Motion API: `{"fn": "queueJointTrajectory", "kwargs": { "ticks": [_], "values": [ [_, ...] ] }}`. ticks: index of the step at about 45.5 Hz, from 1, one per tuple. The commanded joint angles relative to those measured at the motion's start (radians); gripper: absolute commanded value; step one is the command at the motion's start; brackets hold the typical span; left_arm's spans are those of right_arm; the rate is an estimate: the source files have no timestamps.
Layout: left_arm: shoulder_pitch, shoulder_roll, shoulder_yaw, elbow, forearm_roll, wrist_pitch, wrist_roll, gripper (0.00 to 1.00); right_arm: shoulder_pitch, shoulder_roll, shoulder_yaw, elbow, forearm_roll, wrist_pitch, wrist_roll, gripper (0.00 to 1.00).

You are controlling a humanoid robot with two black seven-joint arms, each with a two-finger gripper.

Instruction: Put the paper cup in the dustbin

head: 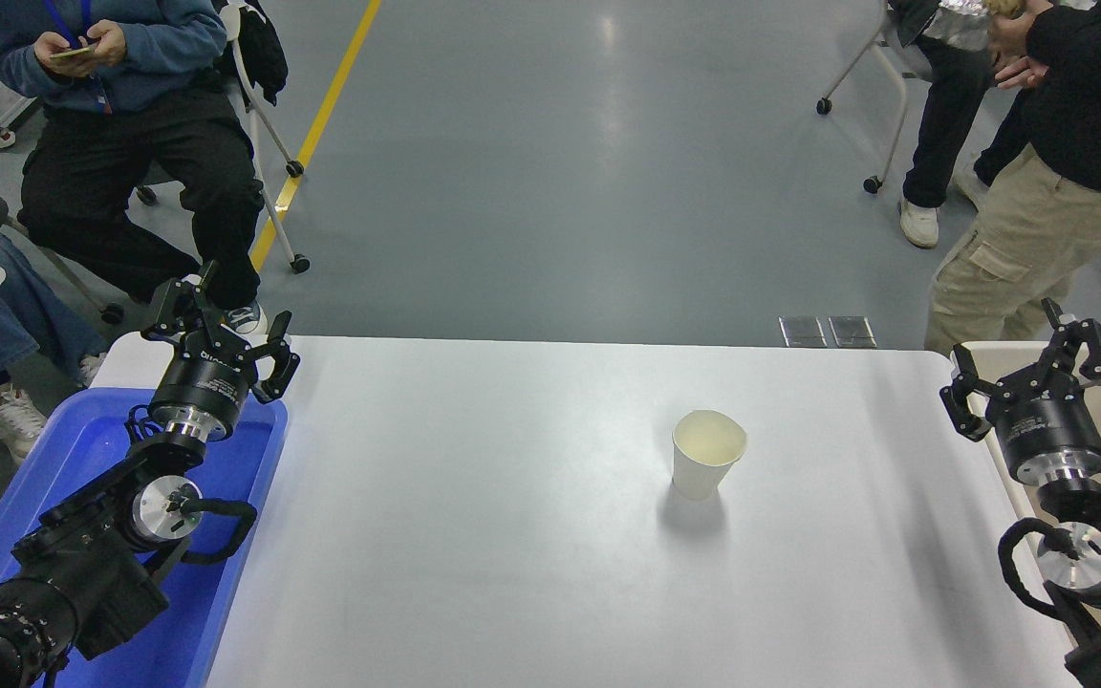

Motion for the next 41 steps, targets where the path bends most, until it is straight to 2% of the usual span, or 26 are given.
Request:
{"fn": "queueJointTrajectory", "kwargs": {
  "ticks": [1, 15, 22, 29, 41],
  "values": [
    [0.0, 0.0, 0.0, 0.0, 0.0, 0.0, 0.002, 1.0, 0.001, 0.004, 0.003, -0.002, 0.0, -0.004, 0.001, 0.99],
    [-0.001, 0.0, 0.0, 0.0, 0.0, 0.0, 0.002, 1.0, 0.013, 0.026, 0.0, 0.007, 0.0, -0.01, -0.001, 0.99],
    [-0.001, 0.0, 0.0, 0.0, 0.0, 0.0, 0.002, 1.0, 0.01, 0.012, -0.041, 0.105, 0.002, -0.061, -0.03, 0.99],
    [-0.001, 0.0, 0.0, 0.0, 0.0, 0.0, 0.002, 1.0, 0.039, -0.076, -0.123, 0.203, -0.001, -0.088, -0.103, 0.99],
    [-0.001, 0.0, 0.0, 0.0, 0.0, 0.0, 0.002, 1.0, 0.12, -0.283, -0.403, 0.409, -0.07, -0.151, -0.111, 0.99]
  ]
}}
